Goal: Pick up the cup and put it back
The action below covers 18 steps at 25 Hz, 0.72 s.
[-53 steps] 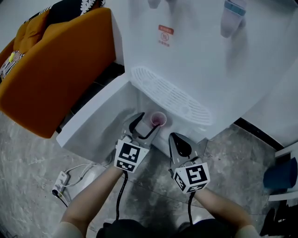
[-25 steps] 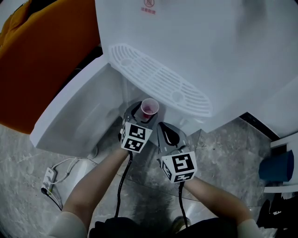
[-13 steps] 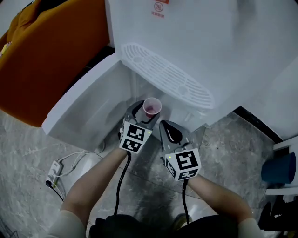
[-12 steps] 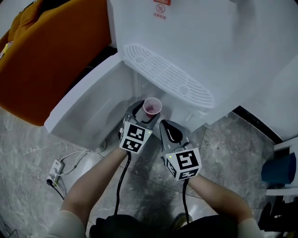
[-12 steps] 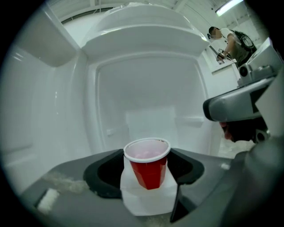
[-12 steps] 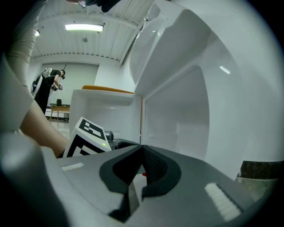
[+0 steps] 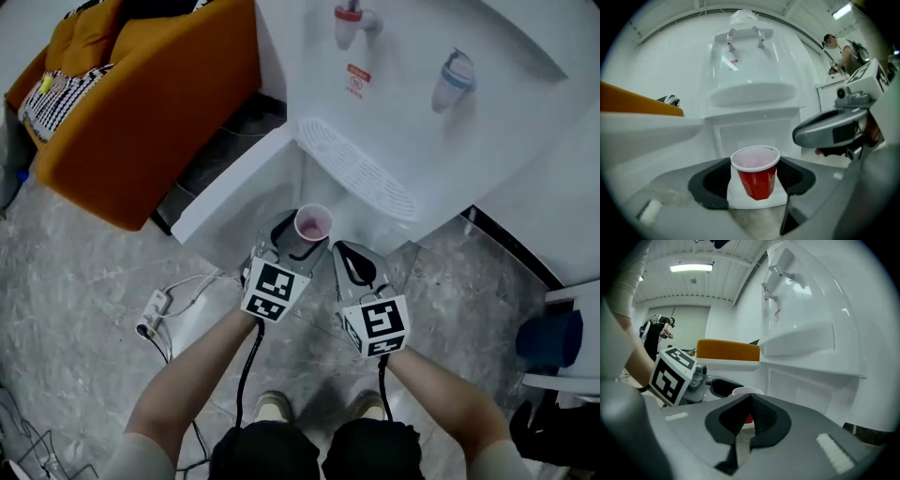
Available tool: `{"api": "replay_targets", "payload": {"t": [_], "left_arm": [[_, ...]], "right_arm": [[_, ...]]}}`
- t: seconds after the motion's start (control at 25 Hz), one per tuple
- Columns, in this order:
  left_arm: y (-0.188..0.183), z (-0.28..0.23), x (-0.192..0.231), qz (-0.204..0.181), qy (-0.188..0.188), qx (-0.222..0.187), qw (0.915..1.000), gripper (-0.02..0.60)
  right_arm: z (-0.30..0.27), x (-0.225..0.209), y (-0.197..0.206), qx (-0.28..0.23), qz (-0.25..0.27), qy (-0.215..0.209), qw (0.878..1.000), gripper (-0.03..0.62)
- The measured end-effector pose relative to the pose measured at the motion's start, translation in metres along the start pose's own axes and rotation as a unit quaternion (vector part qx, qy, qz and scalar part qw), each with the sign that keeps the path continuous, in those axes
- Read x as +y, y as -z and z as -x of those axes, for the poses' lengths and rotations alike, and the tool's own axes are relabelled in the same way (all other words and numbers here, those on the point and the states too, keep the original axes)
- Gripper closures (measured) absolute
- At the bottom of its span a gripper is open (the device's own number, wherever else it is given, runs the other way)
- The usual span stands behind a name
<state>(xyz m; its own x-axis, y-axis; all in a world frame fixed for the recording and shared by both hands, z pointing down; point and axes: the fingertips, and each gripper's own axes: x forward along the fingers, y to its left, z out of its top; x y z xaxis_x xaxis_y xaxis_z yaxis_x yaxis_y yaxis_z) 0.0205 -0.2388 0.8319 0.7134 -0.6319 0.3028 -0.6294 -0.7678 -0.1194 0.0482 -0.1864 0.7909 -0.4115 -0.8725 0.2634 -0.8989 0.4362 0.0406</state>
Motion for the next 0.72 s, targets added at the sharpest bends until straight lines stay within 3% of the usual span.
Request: {"api": "replay_targets", "payload": {"t": [0.24, 0.36, 0.48, 0.72], "left_arm": [[-0.068, 0.076, 0.002, 0.007, 0.009, 0.028, 0.9996, 0.265], [-0.115, 0.114, 0.006, 0.026, 0.017, 0.04, 0.9987, 0.265], [-0.173, 0.149, 0.005, 0.012, 0.036, 0.039, 0.9985, 0.265], [-0.283, 0.205, 0.014, -0.022, 0.047, 0.025, 0.9984, 0.265]], "right_arm": [[0.046, 0.023, -0.085, 0.007, -0.024, -0.014, 1.0, 0.591], [0.073, 0.024, -0.137, 0.018, -0.055, -0.022, 0.998, 0.591], [0.103, 0.01, -0.2, 0.016, -0.087, -0.017, 0.996, 0.591], [0.155, -0.004, -0.334, -0.012, -0.038, -0.031, 0.999, 0.591]]}}
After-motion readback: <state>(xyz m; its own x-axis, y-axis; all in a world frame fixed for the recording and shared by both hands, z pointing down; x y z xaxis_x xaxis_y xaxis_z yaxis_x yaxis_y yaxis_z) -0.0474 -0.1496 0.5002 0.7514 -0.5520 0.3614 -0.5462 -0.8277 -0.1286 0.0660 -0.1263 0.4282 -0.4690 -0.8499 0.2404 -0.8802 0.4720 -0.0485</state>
